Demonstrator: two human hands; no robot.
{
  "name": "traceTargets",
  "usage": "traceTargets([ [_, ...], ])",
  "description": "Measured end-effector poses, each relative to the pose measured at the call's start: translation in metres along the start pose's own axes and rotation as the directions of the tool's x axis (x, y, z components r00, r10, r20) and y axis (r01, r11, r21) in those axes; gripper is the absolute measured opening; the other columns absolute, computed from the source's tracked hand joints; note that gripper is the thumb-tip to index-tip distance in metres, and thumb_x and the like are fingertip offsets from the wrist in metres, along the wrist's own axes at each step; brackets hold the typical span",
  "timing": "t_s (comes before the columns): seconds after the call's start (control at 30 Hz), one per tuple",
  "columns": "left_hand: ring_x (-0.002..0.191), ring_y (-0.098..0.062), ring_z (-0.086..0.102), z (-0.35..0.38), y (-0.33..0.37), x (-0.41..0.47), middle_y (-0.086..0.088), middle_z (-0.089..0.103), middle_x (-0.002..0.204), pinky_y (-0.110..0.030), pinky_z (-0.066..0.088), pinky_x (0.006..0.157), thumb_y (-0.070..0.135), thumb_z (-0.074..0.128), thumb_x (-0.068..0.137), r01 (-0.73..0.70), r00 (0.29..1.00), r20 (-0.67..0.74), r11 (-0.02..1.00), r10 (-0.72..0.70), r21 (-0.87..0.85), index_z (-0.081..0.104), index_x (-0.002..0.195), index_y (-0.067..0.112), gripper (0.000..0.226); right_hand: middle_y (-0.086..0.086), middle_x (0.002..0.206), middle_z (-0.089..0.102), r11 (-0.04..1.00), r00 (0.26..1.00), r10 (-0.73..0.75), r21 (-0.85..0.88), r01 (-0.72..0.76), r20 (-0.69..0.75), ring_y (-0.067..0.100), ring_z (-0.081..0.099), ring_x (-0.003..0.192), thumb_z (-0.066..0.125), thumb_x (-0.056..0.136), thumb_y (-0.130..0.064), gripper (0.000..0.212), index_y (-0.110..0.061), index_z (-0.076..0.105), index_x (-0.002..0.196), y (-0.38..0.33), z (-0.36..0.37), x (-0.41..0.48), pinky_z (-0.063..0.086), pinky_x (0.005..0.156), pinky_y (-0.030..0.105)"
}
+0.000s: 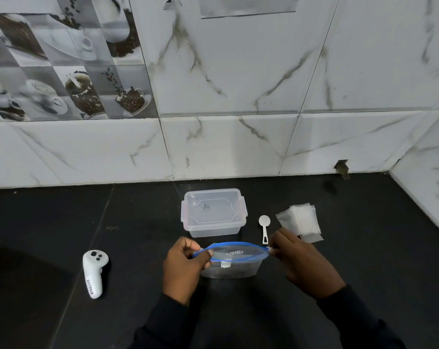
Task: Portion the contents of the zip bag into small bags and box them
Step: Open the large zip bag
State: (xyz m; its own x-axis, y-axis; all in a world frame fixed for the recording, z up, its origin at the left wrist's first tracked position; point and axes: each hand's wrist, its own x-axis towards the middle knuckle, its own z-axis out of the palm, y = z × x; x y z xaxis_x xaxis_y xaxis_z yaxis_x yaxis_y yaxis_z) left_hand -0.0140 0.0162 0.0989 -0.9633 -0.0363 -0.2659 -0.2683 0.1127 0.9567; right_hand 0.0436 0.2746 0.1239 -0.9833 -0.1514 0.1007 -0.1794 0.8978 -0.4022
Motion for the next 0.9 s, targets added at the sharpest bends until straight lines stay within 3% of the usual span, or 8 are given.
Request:
traceTargets([
  [0.13,0.057,-0.023,0.07,0.005,0.005,-0.005,-0.017,0.068,0.06,-0.041,0.061,0.064,0.002,0.077,0.08,-0.066,0.998,0.013,0.995,0.065,0.079,0.057,0.076,0.001,0.02,-0.016,0.139,0.04,0.963,1.0,0.0,0.27,0.008,-0.029,0.008,0.039,0.133,0.062,0.091,-0.036,0.025,-0.04,0.057,0.115,-0.019,0.001,0.001,0.039,0.105,0.027],
  [0.2,0.06,-0.027,0.072,0.007,0.005,-0.008,-0.017,0.069,0.061,-0.034,0.058,0.059,0.003,0.076,0.081,-0.094,0.996,0.013,0.99,0.093,0.103,0.057,0.076,0.0,0.02,-0.017,0.145,0.037,0.97,0.999,0.039,0.24,-0.037,-0.004,0.009,0.026,0.141,0.05,0.092,-0.053,0.027,-0.042,0.064,0.112,-0.033,0.008,0.006,0.028,0.109,0.034],
  [0.33,0.06,-0.022,0.071,0.007,0.0,-0.007,-0.008,0.067,0.062,-0.037,0.058,0.061,0.009,0.076,0.08,-0.17,0.986,0.045,0.957,0.163,0.236,0.056,0.075,0.015,0.021,-0.013,0.124,0.056,0.974,0.969,0.227,-0.027,-0.225,0.096,0.009,0.048,0.118,0.046,0.096,-0.047,0.029,-0.032,0.068,0.107,-0.044,0.025,0.021,0.04,0.094,0.032],
  [0.43,0.068,-0.015,0.065,0.003,-0.004,-0.005,0.001,0.066,0.07,-0.028,0.054,0.065,0.015,0.073,0.077,-0.225,0.974,0.113,0.87,0.195,0.438,0.062,0.088,0.026,0.019,-0.006,0.108,0.058,0.963,0.961,0.269,0.0,-0.269,0.06,0.016,0.059,0.096,0.051,0.094,-0.023,0.018,-0.026,0.065,0.105,-0.042,0.028,0.023,0.05,0.082,0.032],
  [0.6,0.069,-0.011,0.065,0.003,-0.008,-0.001,0.006,0.066,0.063,-0.031,0.053,0.067,0.02,0.064,0.081,-0.204,0.979,0.103,0.781,0.177,0.59,0.071,0.069,0.022,0.014,-0.006,0.096,0.05,0.966,0.97,0.242,0.089,-0.244,0.031,0.018,0.057,0.077,0.055,0.081,0.0,0.032,-0.024,0.045,0.1,-0.04,0.035,0.021,0.05,0.066,0.033],
  [0.7,0.065,-0.008,0.066,0.006,-0.007,-0.001,0.005,0.073,0.067,-0.024,0.049,0.062,0.007,0.065,0.085,-0.097,0.995,0.041,0.936,0.088,0.339,0.079,0.075,0.017,0.02,-0.005,0.098,0.05,0.963,0.961,0.266,0.062,-0.261,-0.078,0.018,0.054,0.081,0.058,0.08,-0.002,0.033,-0.023,0.055,0.105,-0.03,0.044,0.02,0.047,0.068,0.028],
  [0.77,0.06,-0.015,0.063,0.011,-0.005,-0.001,-0.007,0.073,0.069,-0.026,0.05,0.056,-0.003,0.06,0.089,0.166,0.984,0.084,0.983,-0.159,-0.083,0.076,0.079,0.006,0.02,-0.001,0.091,0.053,0.944,0.937,0.328,0.076,-0.321,-0.118,0.021,0.055,0.079,0.058,0.082,-0.004,0.021,-0.02,0.065,0.093,-0.025,0.052,0.021,0.049,0.068,0.032],
  [0.9,0.06,-0.023,0.068,0.019,0.001,-0.003,-0.018,0.069,0.072,-0.033,0.061,0.052,-0.003,0.048,0.095,0.613,0.789,0.39,0.571,-0.475,-0.546,0.065,0.09,-0.003,0.018,0.001,0.086,0.063,0.851,0.861,0.5,0.241,-0.467,-0.097,0.018,0.061,0.08,0.058,0.085,-0.004,0.022,-0.017,0.075,0.09,-0.026,0.066,0.021,0.05,0.073,0.03],
])
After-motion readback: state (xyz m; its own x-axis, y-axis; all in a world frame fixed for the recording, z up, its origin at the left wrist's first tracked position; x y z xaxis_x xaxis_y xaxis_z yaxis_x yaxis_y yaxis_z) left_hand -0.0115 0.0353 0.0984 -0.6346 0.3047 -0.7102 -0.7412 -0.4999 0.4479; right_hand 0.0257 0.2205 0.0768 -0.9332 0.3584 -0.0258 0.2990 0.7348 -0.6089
